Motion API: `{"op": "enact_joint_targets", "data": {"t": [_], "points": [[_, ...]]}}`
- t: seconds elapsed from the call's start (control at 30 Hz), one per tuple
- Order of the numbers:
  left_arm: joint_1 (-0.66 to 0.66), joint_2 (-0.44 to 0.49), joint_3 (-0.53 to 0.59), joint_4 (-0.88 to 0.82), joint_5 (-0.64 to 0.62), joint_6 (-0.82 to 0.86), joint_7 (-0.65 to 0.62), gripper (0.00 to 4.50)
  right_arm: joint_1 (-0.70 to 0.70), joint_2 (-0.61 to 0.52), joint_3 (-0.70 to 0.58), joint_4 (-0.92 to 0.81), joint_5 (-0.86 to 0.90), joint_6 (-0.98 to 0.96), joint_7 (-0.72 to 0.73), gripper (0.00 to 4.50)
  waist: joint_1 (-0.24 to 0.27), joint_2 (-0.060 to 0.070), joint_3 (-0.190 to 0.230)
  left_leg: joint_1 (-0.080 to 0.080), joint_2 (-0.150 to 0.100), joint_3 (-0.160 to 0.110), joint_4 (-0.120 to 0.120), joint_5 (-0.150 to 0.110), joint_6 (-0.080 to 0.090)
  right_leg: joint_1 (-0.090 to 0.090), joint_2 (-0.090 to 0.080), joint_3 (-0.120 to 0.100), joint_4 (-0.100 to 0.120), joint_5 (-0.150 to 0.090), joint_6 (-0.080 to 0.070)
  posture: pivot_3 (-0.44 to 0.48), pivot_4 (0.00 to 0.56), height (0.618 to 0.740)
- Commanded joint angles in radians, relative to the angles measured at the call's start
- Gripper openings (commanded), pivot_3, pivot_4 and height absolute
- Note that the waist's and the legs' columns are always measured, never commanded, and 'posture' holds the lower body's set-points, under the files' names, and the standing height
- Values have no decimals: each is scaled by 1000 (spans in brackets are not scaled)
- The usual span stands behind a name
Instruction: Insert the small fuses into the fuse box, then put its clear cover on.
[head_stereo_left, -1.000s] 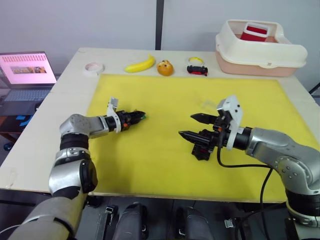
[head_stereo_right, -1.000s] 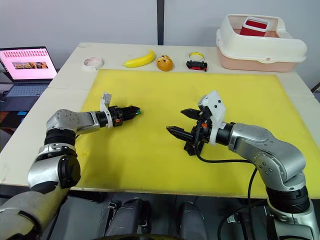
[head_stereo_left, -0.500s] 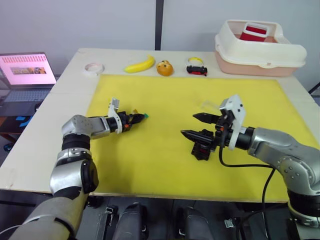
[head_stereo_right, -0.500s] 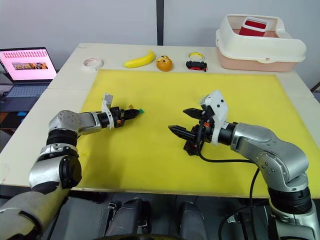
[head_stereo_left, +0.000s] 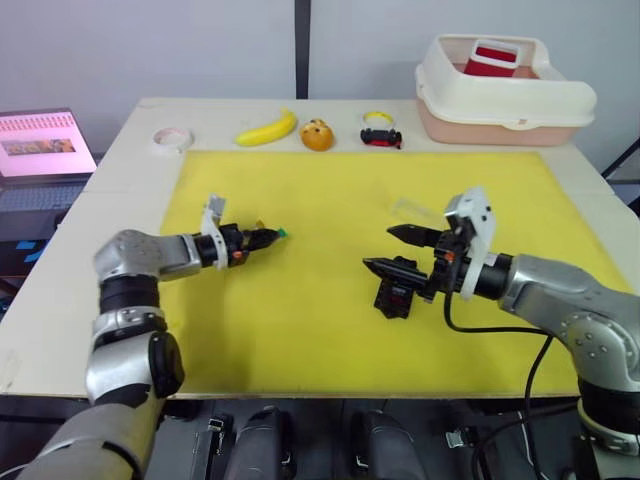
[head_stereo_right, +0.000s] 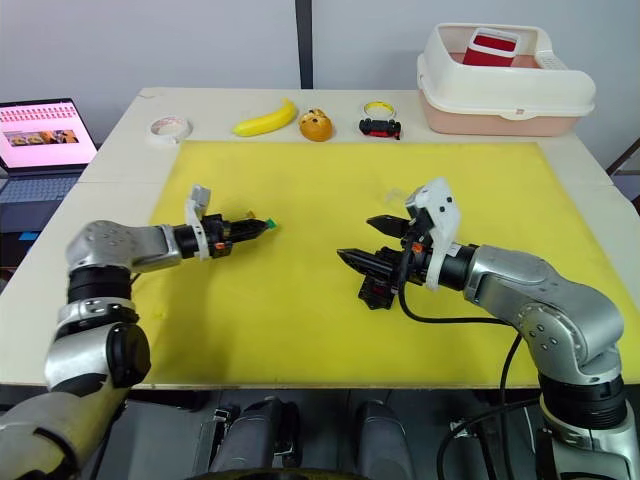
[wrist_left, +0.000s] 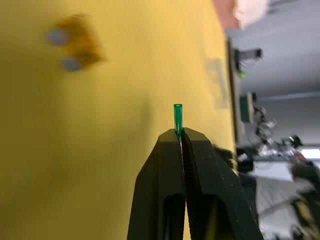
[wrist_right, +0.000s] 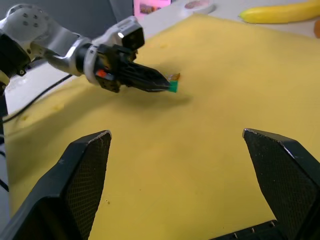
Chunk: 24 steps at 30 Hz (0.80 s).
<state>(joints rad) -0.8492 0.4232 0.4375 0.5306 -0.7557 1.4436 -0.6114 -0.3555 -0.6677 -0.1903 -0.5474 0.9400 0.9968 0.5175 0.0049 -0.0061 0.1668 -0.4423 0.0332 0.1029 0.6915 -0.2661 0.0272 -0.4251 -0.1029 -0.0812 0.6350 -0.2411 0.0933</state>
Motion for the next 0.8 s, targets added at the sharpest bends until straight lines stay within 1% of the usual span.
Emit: {"op": "enact_joint_targets", "data": {"t": [0.03, 0.1, 0.17, 0.27, 0.33, 0.47, 0.6, 0.73, 0.8], "points": [[-27, 32, 41, -194, -139, 139, -51, 67, -29, 62, -73, -19, 164, 29, -96, 4500, 1, 0, 0, 0, 1, 0, 0, 0, 0, 0, 0, 0, 0, 0, 0, 0, 150, 740], [-32, 31, 34, -251, -204, 169, -53, 67, -39, 98, -89, -4, 244, 43, -160, 4500, 8, 0, 0, 0, 0, 0, 0, 0, -1, 0, -1, 0, 0, 0, 0, 0, 150, 740], [-25, 27, 1, -313, -259, 171, -56, 67, -50, 132, -94, 13, 314, 46, -228, 4500, 9, 0, 0, 0, 0, 0, 0, 0, -1, 1, -2, 0, 0, 0, 0, 0, 150, 740], [-27, -14, -16, -380, -338, 171, -43, 67, -66, 193, -86, 46, 420, 26, -346, 4500, 8, 0, 0, 0, 0, -1, 0, 0, -1, 1, -2, 0, 0, 0, 0, 0, 150, 740], [-29, -45, -15, -398, -376, 171, -20, 67, -74, 212, -77, 54, 467, 13, -393, 4500, 7, 0, 0, 0, 0, -1, 0, 0, -1, 1, -2, 0, 0, 0, 0, 0, 150, 740], [-27, -102, -22, -416, -415, 171, 22, 67, -96, 255, -52, 75, 539, -25, -474, 4500, 4, 0, 0, 0, 0, 0, 0, 0, -1, 1, -1, 1, 0, 0, 0, 0, 150, 740], [-28, -140, -26, -413, -425, 166, 48, 67, -103, 270, -27, 79, 564, -51, -509, 4500, 4, 0, 0, 0, 0, 0, 0, 0, -1, 1, -1, 1, 0, 0, 0, 0, 150, 740], [-28, -153, -35, -402, -427, 151, 54, 0, -96, 268, -1, 69, 590, -70, -529, 3240, 5, 0, 0, 0, 0, 0, 0, 0, 0, 1, -1, 1, 0, 0, 0, 0, 150, 740], [-32, -149, -40, -393, -424, 147, 48, 0, -91, 266, 8, 66, 598, -78, -540, 3240, 4, 0, 0, 0, 0, 0, 0, 0, 0, 1, -1, 1, 0, 0, 0, 0, 150, 740]]}}
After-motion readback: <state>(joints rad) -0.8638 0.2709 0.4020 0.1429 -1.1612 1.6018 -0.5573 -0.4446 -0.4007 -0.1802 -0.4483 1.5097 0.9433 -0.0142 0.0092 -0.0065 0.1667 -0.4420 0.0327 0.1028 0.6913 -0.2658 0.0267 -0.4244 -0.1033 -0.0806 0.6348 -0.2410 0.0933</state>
